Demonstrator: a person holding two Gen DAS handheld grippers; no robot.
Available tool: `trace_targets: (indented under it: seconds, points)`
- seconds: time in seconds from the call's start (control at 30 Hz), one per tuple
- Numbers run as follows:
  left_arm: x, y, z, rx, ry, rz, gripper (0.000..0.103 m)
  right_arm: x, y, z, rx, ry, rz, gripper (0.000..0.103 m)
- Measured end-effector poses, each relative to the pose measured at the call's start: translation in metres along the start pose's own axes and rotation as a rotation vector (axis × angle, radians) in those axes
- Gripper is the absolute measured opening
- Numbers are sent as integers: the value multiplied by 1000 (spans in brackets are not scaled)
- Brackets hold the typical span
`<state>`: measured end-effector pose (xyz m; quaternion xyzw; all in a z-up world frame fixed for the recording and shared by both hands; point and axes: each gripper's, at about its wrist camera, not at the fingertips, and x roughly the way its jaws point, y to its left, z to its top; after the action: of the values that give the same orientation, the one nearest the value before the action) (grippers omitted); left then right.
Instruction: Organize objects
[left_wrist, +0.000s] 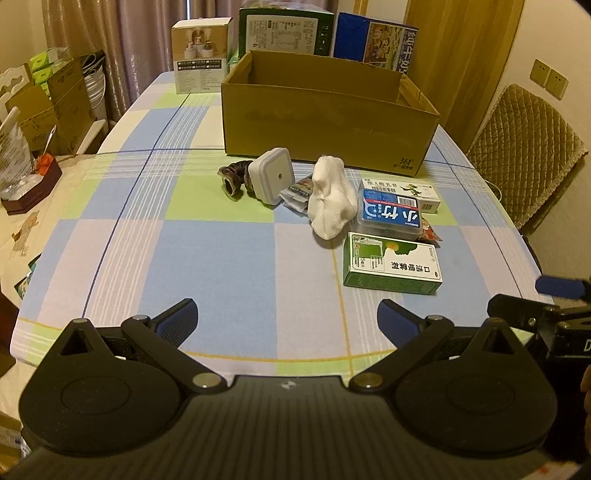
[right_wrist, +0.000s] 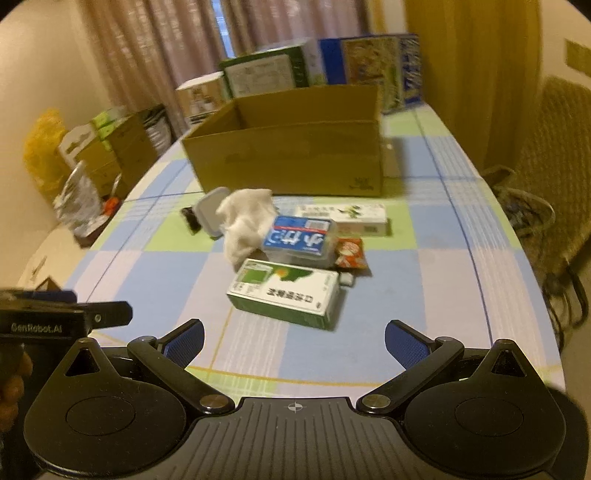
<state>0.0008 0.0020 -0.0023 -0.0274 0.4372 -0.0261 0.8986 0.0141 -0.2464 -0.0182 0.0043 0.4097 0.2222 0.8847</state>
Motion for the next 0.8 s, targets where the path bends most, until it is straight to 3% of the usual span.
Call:
trace_targets:
  seconds: [0.3, 0.47, 0.6, 0.8]
  points:
    - [16, 9, 11, 72, -10, -22, 102, 22, 4, 18, -322, 38, 160, 101]
    - [31, 9, 24, 155, 1, -63, 101, 46, 5, 29, -471, 61, 197, 101]
    - [47, 8, 37, 215, 17, -72, 92, 74, 7, 36, -588, 125, 234, 83]
    - [70, 11, 45, 215, 50, -111, 91, 118, 13, 34, -734, 200, 255, 76]
